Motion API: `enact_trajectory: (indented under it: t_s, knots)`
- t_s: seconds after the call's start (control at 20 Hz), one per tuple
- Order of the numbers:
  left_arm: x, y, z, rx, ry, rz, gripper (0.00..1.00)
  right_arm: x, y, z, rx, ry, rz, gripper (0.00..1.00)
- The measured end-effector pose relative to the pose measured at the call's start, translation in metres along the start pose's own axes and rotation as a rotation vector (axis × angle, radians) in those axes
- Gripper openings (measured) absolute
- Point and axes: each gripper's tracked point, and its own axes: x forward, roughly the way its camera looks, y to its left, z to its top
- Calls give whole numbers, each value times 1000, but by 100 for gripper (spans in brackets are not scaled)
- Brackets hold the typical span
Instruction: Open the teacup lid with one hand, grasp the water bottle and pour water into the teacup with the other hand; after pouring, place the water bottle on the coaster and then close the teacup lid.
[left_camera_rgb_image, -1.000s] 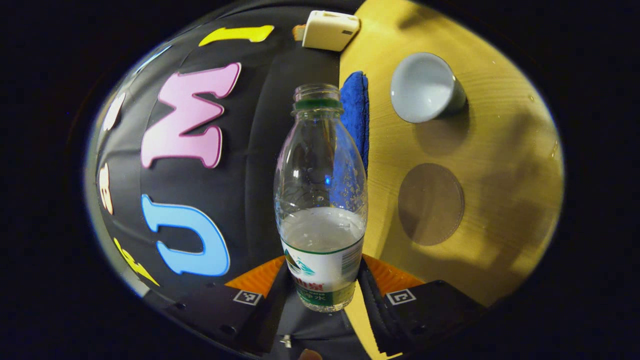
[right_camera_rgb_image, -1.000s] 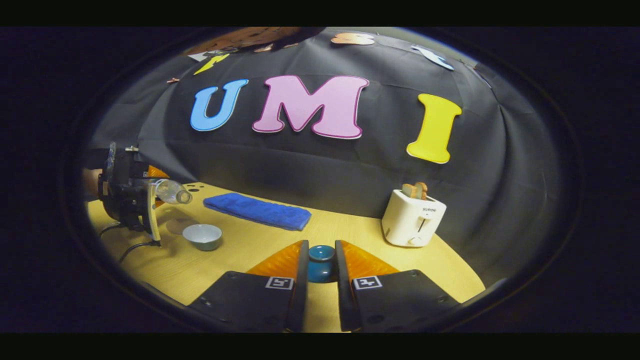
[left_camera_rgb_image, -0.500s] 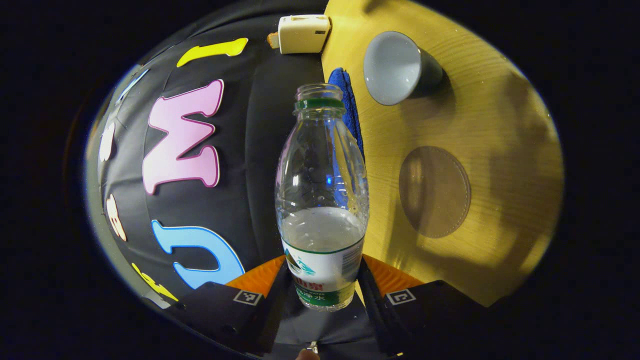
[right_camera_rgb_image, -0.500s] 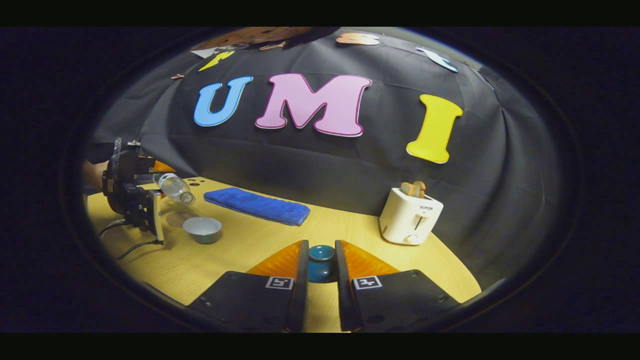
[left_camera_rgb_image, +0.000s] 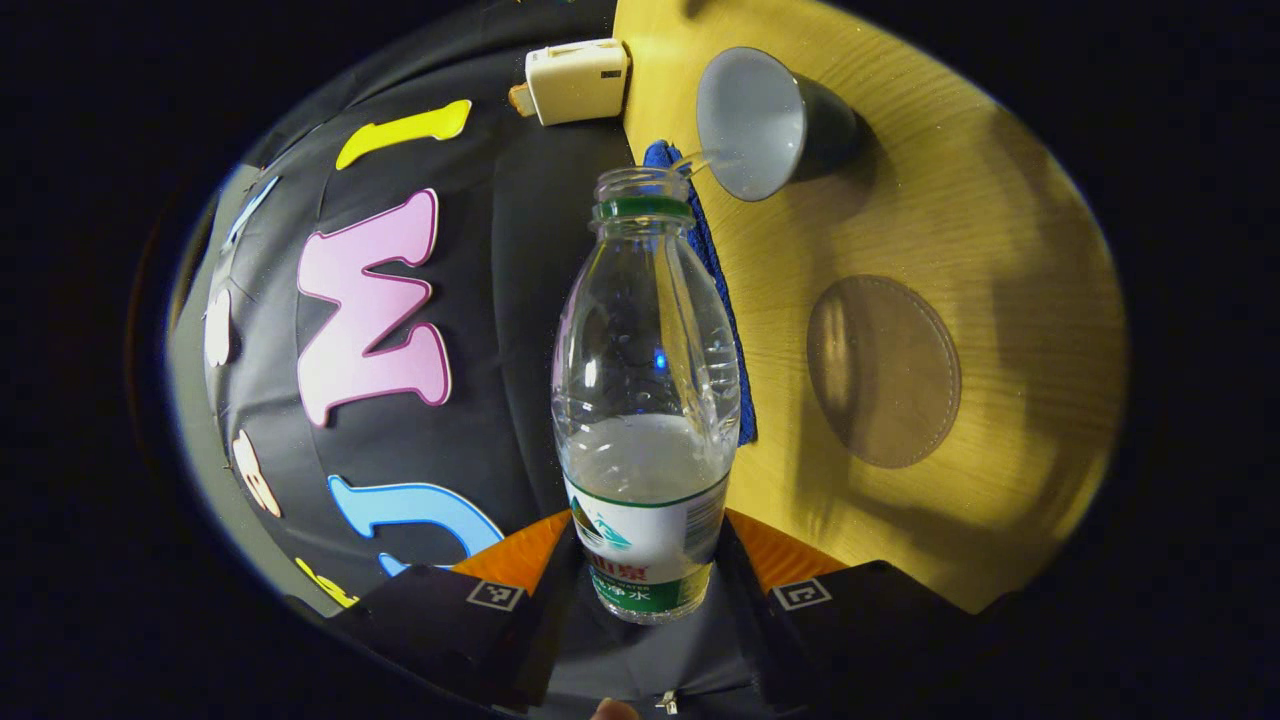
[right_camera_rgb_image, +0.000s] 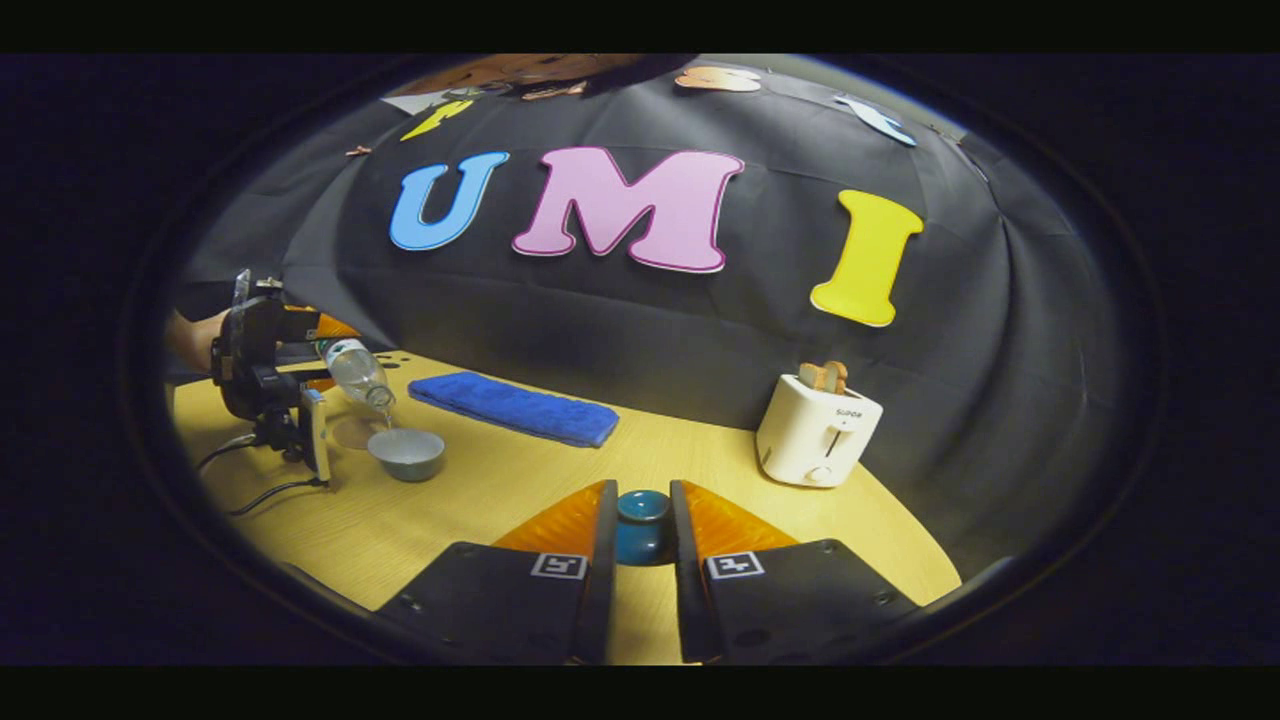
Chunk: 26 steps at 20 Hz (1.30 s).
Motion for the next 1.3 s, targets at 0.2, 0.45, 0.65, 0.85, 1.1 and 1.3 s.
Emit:
enact_trajectory:
  t_s: [0.2,0.45,0.65,0.85,1.1,1.3]
  knots:
    - [2,6,0,27,-7,15,75,-1,0,0,-3,-1,-1,33]
    - [2,10,-1,55,-13,33,75,-4,-2,1,-5,-4,-5,24]
    - [2,14,-1,72,-19,51,75,-8,-3,2,-23,-6,-13,24]
    - [2,22,0,104,-35,91,75,-10,-3,2,-26,-8,-7,24]
    - [1,34,-1,141,-45,133,75,-13,-3,5,-19,-14,-2,24]
    - [4,43,2,180,-60,172,75,-16,-4,5,-23,-23,-1,24]
